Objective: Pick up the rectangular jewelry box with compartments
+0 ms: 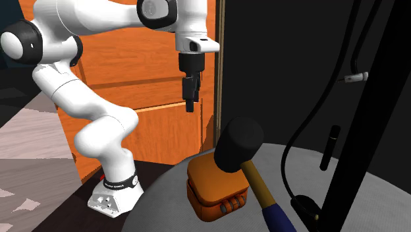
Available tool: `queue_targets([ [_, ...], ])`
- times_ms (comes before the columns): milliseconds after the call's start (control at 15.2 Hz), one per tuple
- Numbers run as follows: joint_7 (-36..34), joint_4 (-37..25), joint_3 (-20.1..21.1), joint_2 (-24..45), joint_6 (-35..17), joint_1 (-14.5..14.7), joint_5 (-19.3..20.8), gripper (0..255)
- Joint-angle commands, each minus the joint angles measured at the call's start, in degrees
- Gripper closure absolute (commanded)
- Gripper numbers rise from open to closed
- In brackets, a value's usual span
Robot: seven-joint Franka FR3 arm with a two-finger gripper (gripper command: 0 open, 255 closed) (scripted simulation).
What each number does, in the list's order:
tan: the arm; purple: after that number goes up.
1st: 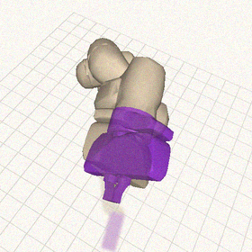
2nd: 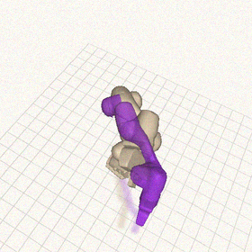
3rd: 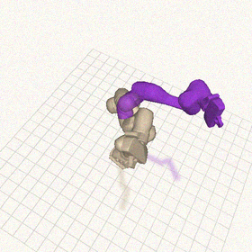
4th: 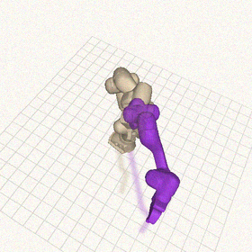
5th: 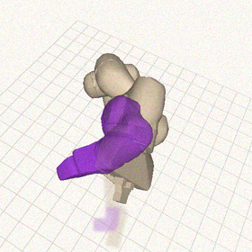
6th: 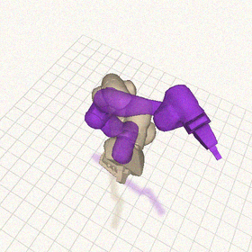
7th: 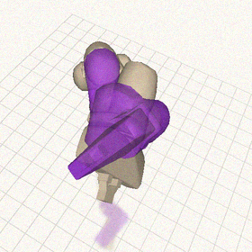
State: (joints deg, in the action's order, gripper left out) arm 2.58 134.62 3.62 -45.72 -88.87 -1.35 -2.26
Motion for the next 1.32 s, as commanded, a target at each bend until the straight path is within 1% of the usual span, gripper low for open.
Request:
queue_targets([
  [0, 0.0, 0.0, 0.0, 0.0, 0.0, 0.0, 0.0, 0],
  [330, 10.7, 13.6, 0.4, -10.9, -13.8, 0.3, 14.5, 0],
  [528, 16.7, 21.6, -1.1, -16.9, -24.0, -0.4, 23.8, 0],
  [660, 20.5, 26.5, -3.1, -20.2, -32.0, -1.7, 30.7, 0],
  [792, 24.0, 30.8, -6.0, -22.4, -41.3, -3.9, 38.3, 0],
  [858, 25.6, 32.5, -7.8, -22.9, -46.5, -5.4, 42.4, 0],
  [990, 27.9, 35.0, -11.8, -22.0, -58.3, -9.6, 51.7, 0],
  [1056, 28.4, 35.6, -13.7, -20.5, -65.2, -12.5, 56.9, 0],
  [1122, 28.4, 35.6, -13.8, -20.4, -65.4, -12.6, 57.0, 0],
  [1254, 27.2, 36.8, -13.7, -19.9, -67.2, -13.8, 58.3, 0],
])
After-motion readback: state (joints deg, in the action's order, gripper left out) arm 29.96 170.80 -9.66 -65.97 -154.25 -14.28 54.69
